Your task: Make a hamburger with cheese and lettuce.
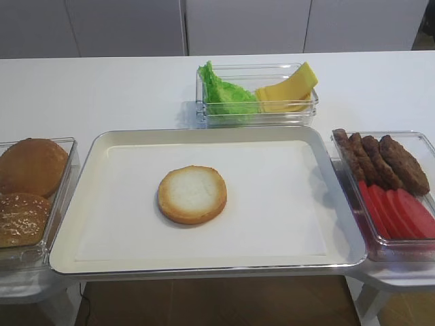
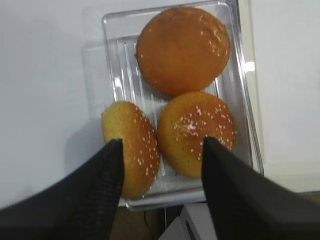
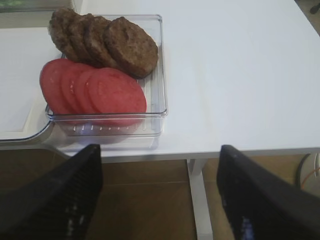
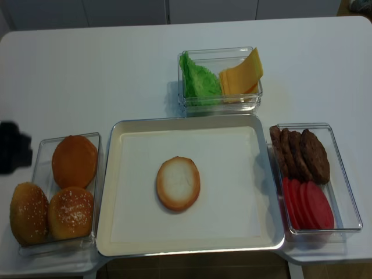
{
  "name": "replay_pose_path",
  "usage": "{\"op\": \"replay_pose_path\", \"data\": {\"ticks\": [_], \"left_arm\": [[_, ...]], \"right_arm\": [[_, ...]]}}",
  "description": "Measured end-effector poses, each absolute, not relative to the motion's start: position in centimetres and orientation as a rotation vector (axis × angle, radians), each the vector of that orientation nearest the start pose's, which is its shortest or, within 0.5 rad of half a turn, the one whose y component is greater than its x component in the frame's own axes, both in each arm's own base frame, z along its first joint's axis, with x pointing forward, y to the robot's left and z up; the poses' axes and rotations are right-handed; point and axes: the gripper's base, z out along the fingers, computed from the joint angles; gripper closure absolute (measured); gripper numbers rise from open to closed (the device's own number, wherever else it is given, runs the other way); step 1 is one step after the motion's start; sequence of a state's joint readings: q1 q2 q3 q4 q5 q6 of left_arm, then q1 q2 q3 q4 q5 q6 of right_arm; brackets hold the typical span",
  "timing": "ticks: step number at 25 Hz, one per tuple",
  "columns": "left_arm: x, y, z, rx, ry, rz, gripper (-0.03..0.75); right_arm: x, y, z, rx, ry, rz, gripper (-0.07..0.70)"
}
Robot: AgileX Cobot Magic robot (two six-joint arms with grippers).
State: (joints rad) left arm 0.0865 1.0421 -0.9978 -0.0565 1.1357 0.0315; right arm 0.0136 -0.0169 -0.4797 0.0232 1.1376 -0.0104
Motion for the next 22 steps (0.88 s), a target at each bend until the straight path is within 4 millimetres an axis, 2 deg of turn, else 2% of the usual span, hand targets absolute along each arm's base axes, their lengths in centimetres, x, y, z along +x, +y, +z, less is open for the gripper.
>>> {"op": "replay_pose_path", "data": {"ticks": [7,13,17,22], "left_arm": [[10.9,0.5,33.0,-0.079,2.587,-0.032,0.336],[4.8,-0.1,33.1,-0.064,2.423,-0.019,0.337],[2.0,-0.3,32.4,-0.058,2.337,-0.013,0.337],[-0.4,-0.5,31.1,-0.052,2.247,-0.006,0.337]], "right_arm": [[-0.9,0.2,26.5,-0.028,2.124,0.03,0.071],[-0.9,0.2,26.5,-0.028,2.124,0.03,0.071],[-0.9,0.2,26.5,-0.026,2.124,0.031,0.071],[-0.9,0.2,26.5,-0.026,2.124,0.031,0.071]]}}
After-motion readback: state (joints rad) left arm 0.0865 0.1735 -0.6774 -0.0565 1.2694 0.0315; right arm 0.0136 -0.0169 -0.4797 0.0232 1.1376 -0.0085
